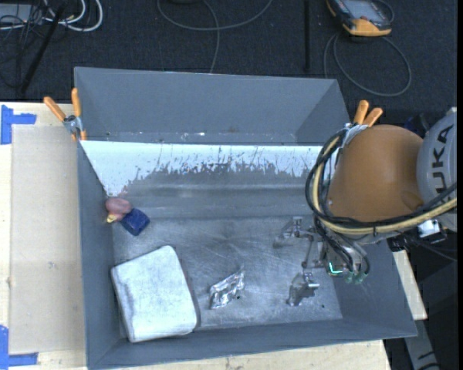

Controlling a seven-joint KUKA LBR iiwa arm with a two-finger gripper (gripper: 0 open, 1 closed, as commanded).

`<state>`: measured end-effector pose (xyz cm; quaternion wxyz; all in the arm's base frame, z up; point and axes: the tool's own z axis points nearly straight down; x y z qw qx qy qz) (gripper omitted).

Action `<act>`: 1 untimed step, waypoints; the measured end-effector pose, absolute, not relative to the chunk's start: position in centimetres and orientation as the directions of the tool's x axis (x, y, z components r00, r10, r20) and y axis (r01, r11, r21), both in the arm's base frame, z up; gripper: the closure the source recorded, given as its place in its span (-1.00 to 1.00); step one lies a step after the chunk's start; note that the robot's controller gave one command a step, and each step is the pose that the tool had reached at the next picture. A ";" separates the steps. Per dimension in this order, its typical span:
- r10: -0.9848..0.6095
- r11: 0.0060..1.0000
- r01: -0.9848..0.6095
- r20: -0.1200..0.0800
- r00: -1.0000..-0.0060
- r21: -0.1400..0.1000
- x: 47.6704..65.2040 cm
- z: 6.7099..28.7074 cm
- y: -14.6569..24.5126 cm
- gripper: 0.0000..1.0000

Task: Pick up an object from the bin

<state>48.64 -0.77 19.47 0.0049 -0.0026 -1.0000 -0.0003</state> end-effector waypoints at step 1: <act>-0.344 0.939 -0.344 -0.004 -0.939 0.000 47.9 8.9 0.5 -1.00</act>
Offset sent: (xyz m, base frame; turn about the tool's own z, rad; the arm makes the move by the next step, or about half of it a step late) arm -0.0091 0.0124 -0.1047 -0.3573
